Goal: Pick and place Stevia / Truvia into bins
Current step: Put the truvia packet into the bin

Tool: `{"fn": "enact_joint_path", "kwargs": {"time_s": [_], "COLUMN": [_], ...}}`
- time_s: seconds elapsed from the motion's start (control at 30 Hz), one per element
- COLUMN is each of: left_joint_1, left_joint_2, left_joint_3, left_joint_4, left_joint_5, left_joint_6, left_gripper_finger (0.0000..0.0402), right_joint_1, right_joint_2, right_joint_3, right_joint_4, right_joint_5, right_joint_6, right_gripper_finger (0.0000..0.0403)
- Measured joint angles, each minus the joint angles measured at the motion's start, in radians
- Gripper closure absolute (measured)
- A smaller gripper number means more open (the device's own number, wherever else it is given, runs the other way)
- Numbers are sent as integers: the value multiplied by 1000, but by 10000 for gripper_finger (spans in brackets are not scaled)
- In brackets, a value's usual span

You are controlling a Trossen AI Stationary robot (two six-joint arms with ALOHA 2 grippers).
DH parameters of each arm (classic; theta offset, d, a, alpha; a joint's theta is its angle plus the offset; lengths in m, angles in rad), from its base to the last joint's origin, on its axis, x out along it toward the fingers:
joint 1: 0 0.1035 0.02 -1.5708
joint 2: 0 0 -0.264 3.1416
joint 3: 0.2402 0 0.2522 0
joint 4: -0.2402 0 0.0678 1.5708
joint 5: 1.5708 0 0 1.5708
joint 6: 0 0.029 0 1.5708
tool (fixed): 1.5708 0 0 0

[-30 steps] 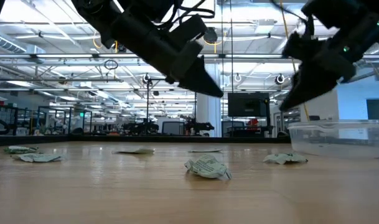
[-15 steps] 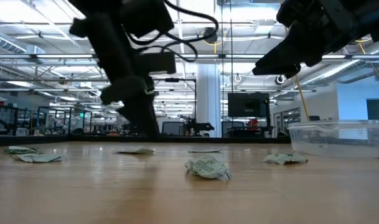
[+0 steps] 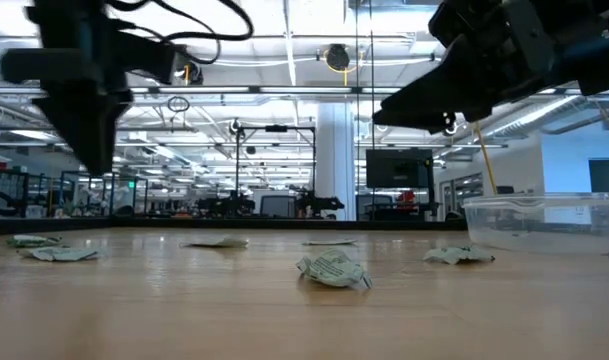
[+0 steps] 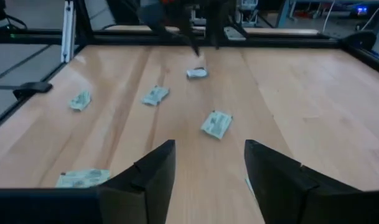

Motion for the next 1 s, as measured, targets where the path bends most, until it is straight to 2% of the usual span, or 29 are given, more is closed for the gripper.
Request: {"fn": "enact_joint_path", "kwargs": {"time_s": [0.23,0.5,0.6,0.77,1.0], "left_joint_1": [-165,-229,-236,-236,-236], "left_joint_2": [17,26,23,24,24], "left_joint_3": [-58,-141,-173,-236,-263], "left_joint_4": [-2,4,27,164,192], "left_joint_5": [39,6,5,-12,-72], "left_joint_6": [-188,-347,-352,-297,-268], "left_gripper_finger": [229,229,229,229,229], "right_joint_1": [0,-16,-39,-86,-138], "right_joint_2": [8,9,8,8,8], "right_joint_3": [0,0,0,0,0], "right_joint_4": [13,95,172,262,271], "right_joint_5": [1,1,1,1,1], "right_joint_6": [-30,-204,-261,-295,-285], "right_gripper_finger": [204,204,204,204,204]}}
